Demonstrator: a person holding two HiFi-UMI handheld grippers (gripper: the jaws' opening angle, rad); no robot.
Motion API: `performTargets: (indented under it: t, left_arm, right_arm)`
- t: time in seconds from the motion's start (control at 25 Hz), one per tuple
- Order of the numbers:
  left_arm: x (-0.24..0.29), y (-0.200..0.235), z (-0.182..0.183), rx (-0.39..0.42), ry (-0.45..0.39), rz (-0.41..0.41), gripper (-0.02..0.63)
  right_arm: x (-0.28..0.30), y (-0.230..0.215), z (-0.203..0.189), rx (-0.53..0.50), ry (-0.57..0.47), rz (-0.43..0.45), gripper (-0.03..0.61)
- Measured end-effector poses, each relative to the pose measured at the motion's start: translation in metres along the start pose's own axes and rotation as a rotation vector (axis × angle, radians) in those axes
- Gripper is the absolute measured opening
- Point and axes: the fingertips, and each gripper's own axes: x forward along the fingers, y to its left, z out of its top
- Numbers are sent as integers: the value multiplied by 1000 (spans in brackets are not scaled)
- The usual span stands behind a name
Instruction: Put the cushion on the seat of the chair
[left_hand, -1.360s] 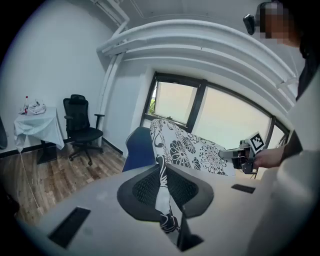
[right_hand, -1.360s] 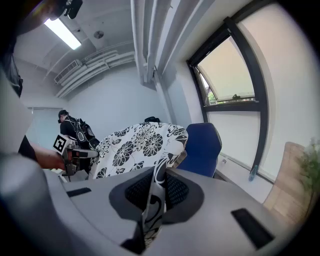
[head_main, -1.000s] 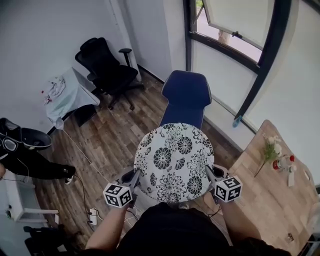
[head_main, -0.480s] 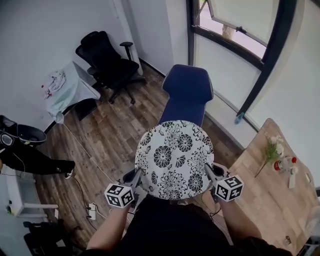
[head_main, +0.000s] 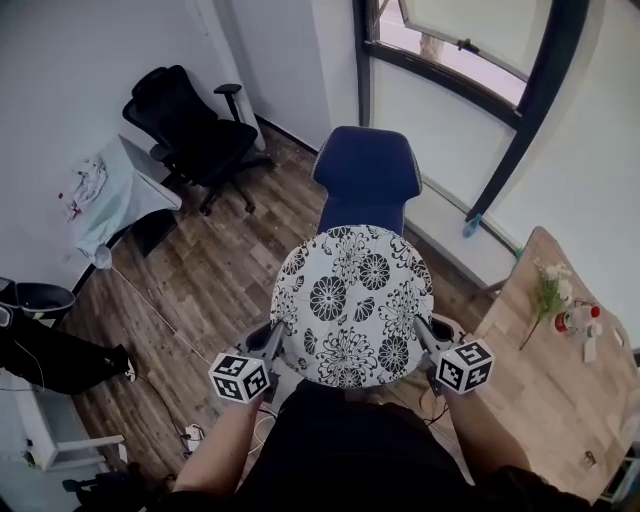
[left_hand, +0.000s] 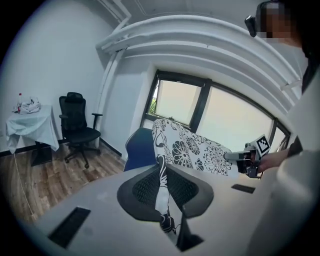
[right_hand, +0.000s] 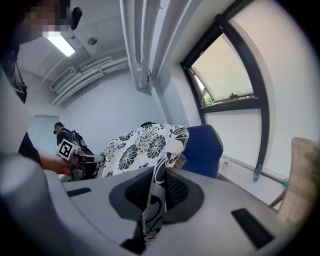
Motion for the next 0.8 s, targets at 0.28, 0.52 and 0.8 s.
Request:
performTargets:
  t: [0.28, 0.52, 0.8]
  left_arm:
    - [42, 51, 33, 64, 18, -73, 28]
    - [82, 89, 62, 124, 34, -164, 28]
    - [110, 114, 84, 208, 41, -260, 28]
  right_arm:
    - [38, 2, 24, -84, 17, -84, 37]
    - [81, -1, 45, -60, 19, -172, 37]
    - [102, -3, 61, -1, -43, -244, 37]
